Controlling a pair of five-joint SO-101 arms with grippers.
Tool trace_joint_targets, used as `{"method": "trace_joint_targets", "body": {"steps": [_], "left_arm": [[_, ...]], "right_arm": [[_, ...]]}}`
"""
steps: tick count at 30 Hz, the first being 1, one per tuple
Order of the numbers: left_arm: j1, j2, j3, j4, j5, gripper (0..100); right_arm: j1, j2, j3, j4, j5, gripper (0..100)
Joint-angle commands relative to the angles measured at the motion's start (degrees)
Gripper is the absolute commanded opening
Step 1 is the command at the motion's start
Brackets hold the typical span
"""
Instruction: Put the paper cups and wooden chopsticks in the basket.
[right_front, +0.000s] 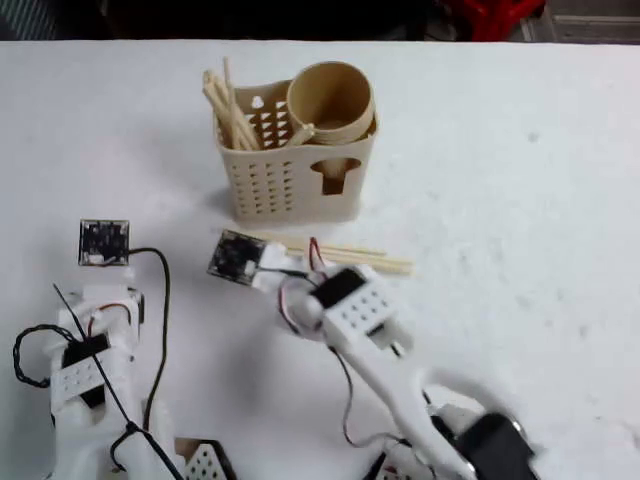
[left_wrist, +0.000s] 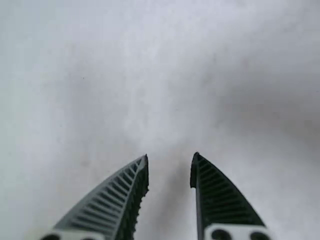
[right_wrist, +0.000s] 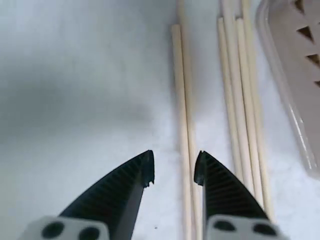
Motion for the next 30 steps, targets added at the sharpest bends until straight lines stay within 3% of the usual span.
{"method": "trace_joint_targets", "body": {"steps": [1, 16, 23, 30], "left_arm": [[-0.04, -1.36, -0.35, -0.62, -0.09, 15], [-0.04, -1.36, -0.35, -0.62, -0.09, 15], [-0.04, -1.36, -0.35, -0.62, -0.09, 15], [-0.13, -1.36, -0.35, -0.62, -0.09, 15]], "right_arm": [[1.19, 8.40, -7.91, -1.54, 0.79, 14.5], [4.53, 18.86, -10.29, -7.08, 0.79, 14.4], [1.63, 19.38, -8.70, -4.18, 0.79, 1.8], [1.63, 18.77, -8.35, -3.47, 0.62, 1.7]]}}
